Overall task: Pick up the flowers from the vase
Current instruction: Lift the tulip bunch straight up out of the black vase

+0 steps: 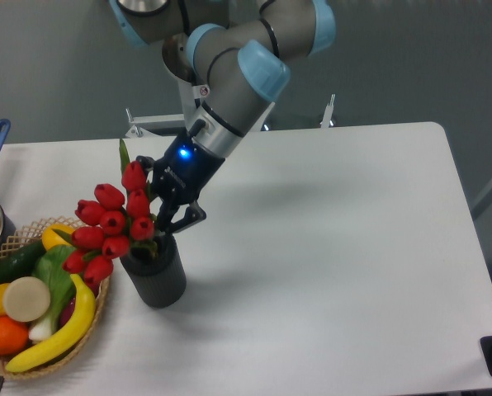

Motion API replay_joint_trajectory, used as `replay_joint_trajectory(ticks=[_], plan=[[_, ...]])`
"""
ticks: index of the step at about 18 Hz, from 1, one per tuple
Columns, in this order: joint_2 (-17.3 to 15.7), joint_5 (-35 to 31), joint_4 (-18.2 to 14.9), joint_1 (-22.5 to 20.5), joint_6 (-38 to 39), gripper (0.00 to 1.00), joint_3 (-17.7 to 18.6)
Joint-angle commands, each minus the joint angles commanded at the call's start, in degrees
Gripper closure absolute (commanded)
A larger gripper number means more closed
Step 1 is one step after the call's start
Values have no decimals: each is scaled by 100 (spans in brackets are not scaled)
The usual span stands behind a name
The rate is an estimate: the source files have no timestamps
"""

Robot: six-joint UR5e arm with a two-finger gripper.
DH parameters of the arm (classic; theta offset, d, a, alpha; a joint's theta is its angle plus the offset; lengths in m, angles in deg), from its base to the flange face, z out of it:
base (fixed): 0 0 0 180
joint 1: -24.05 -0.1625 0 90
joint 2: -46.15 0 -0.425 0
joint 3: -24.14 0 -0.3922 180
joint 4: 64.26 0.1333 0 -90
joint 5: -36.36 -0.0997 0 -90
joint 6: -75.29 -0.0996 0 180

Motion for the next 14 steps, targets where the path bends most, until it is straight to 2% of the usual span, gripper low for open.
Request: replay_joint_trajectory(ticks=[8, 14], plan=[[-114, 334, 0, 0, 650, 57, -395], [-159, 343, 0, -53, 923, 57, -738]])
